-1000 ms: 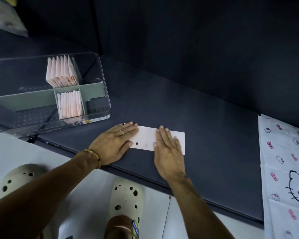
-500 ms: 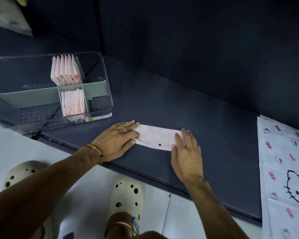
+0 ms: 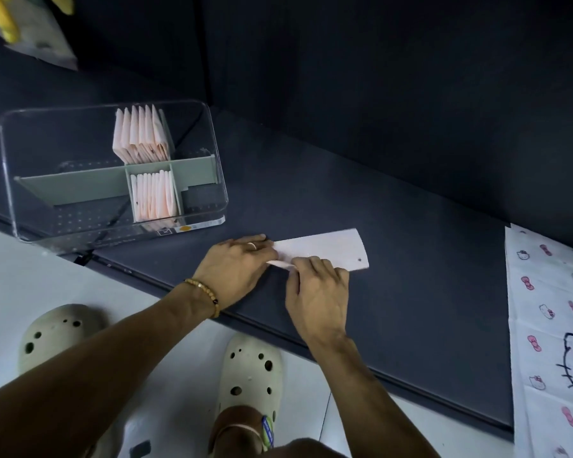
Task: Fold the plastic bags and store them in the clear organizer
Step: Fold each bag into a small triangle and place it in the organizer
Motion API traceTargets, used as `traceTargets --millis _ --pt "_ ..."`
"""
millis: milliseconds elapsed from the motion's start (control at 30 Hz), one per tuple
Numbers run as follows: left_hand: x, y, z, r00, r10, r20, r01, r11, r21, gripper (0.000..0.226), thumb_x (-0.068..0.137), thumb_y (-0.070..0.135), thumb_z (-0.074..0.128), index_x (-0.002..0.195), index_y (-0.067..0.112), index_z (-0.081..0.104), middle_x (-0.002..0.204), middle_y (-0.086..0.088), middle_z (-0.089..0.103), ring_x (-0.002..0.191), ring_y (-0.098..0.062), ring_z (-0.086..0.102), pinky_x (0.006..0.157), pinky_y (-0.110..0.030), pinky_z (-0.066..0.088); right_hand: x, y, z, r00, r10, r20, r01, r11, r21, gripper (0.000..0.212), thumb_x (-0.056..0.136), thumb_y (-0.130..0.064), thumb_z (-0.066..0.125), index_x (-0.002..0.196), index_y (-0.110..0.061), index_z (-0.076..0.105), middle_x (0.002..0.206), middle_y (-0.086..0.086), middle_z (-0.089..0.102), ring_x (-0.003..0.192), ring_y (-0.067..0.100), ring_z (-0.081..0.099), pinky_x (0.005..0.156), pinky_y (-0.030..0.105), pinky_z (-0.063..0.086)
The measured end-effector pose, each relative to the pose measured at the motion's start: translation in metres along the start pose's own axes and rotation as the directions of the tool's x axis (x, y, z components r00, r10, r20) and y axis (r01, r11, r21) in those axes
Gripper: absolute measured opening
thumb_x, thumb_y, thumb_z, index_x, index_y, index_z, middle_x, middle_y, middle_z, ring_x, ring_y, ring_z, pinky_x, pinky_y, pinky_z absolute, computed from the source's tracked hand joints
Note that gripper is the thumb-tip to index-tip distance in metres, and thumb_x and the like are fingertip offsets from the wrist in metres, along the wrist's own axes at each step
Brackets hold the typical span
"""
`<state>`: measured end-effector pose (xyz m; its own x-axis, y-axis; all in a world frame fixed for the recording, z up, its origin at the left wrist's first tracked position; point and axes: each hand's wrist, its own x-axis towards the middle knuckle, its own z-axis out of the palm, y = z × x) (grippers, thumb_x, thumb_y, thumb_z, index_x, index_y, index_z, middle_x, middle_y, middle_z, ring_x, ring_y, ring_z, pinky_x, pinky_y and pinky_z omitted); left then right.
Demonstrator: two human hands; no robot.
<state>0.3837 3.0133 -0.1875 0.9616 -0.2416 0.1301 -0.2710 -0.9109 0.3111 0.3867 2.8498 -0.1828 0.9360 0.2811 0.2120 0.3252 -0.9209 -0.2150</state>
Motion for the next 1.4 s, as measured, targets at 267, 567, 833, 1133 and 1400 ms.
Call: traceTargets --millis 267,567,833,1133,1400 --pt "-0.006 0.026 -0.006 0.971 -0.210 0.112 0.238 0.881 -0.410 0.032 0.077 0.045 0.069 0.107 0.034 0.064 0.080 0.013 0.062 0.077 -0.008 0.055 0.070 -0.027 0.046 -0.007 0.020 -0.012 0.918 0.277 0.285 -0.393 0.742 0.543 0.010 0.093 -0.019 0.057 0.087 -0.017 0.064 0.079 -0.002 0.071 0.073 0.020 0.065 0.068 0.034 0.052" --pt "0.018 0.032 0.008 0.858 -0.472 0.203 0.513 0.769 -0.381 0.048 0.090 0.030 0.059 0.051 0.016 0.036 0.051 0.003 0.040 0.058 -0.024 0.045 0.055 -0.031 0.038 0.029 0.040 -0.009 0.769 0.422 0.481 -0.637 0.567 0.522 0.015 0.087 -0.025 0.066 0.073 -0.020 0.065 0.071 -0.004 0.068 0.066 0.013 0.061 0.063 0.031 0.055" --pt "0.026 0.031 0.011 0.762 -0.629 0.155 0.647 0.742 -0.175 0.021 0.081 0.047 0.063 0.073 0.028 0.063 0.085 -0.002 0.067 0.083 -0.026 0.063 0.068 -0.031 0.050 0.046 0.033 0.001 0.784 0.450 0.427 -0.599 0.731 0.329 0.016 0.092 -0.030 0.061 0.079 -0.021 0.061 0.073 -0.003 0.063 0.072 0.015 0.059 0.058 0.021 0.042" --pt "0.035 0.023 0.014 0.992 -0.121 0.039 0.118 0.990 0.077 0.035 0.088 0.032 0.054 0.122 0.030 0.056 0.142 0.004 0.043 0.130 -0.020 0.038 0.101 -0.036 0.027 0.065 0.033 0.006 0.773 0.450 0.448 -0.596 0.758 0.266 0.018 0.089 -0.034 0.064 0.089 -0.016 0.064 0.087 0.003 0.068 0.085 0.022 0.063 0.069 0.030 0.051" --pt "0.014 0.030 0.016 0.995 -0.092 -0.037 0.097 0.977 0.189 0.022 0.084 0.036 0.064 0.096 0.019 0.070 0.096 -0.004 0.063 0.086 -0.028 0.056 0.069 -0.037 0.046 -0.001 0.036 0.008 0.966 0.234 -0.114 -0.214 0.963 0.165 0.026 0.091 -0.020 0.061 0.113 -0.007 0.067 0.121 0.009 0.064 0.107 0.030 0.058 0.083 0.041 0.048"
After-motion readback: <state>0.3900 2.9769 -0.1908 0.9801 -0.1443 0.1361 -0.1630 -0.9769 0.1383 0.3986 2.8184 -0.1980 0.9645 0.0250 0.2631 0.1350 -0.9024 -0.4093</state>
